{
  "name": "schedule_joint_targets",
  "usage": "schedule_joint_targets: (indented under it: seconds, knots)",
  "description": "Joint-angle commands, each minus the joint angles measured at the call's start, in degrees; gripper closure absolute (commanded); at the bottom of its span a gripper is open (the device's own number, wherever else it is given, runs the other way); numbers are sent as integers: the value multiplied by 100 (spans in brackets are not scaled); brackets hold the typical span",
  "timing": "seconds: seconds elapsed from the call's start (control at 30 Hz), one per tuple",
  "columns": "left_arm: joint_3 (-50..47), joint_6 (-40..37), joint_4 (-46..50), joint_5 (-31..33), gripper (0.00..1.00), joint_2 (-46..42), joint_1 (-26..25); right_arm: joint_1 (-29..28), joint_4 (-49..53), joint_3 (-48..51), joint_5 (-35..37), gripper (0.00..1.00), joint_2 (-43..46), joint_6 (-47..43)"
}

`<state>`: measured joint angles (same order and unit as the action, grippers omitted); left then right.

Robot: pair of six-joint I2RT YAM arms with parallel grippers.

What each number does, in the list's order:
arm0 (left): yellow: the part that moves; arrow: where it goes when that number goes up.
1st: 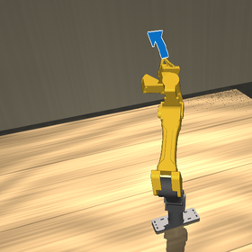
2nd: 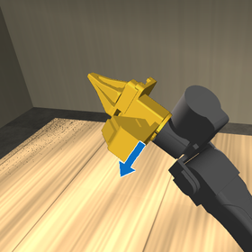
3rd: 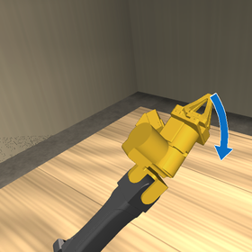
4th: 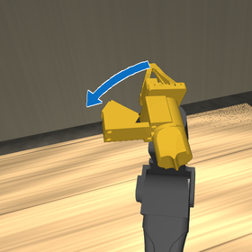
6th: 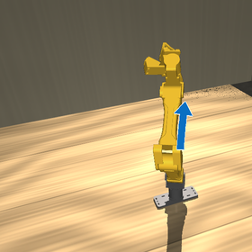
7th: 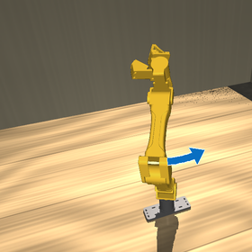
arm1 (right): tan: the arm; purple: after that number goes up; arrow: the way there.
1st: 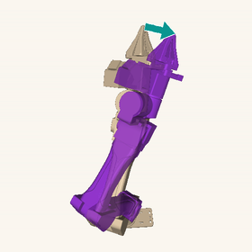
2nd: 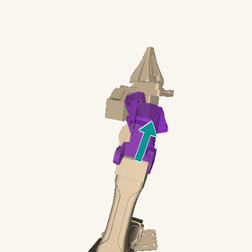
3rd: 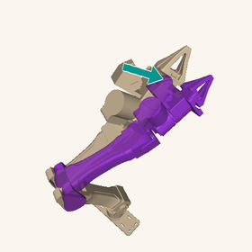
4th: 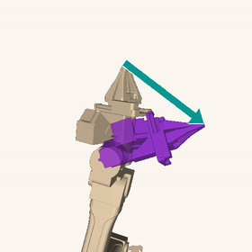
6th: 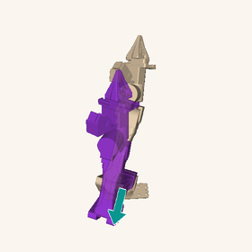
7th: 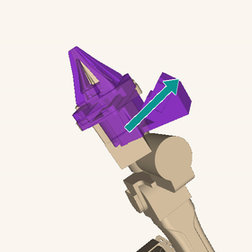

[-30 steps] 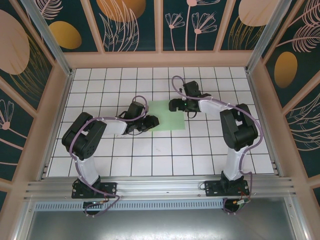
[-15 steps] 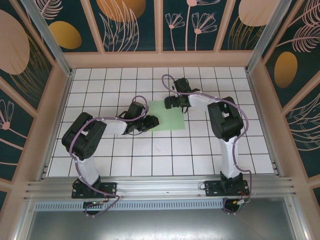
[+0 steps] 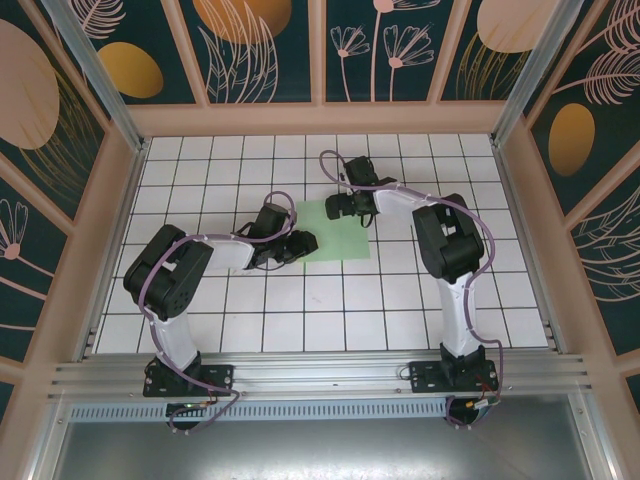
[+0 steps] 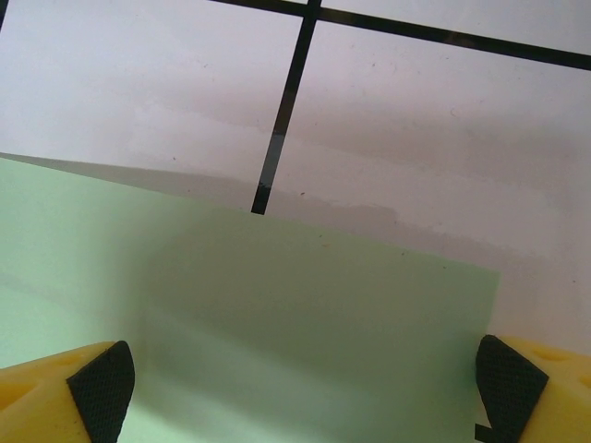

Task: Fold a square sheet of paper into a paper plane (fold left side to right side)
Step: Pick up the square sheet of paper from the center of the table.

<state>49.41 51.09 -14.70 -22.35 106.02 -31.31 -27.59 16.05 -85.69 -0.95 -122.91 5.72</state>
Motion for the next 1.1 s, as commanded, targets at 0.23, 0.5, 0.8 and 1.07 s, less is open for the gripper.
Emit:
schedule_joint_targets:
  seconds: [0.23,0.5,0.8,1.07]
  knots:
    - [-10,-178,328,284,62,-116,-6,-264,423,331,-705,19,419,167]
    - [5,-201,290,349,62,-343,-4,-273,563,366,-930,35,537,157]
    - [-34,-535,445,233,52,-1217,352,48,236,535,-1999,68,1024,165]
    - [-642,-893,-327,-337,27,-2785,1230,723,-317,1153,-4026,71,2321,-234]
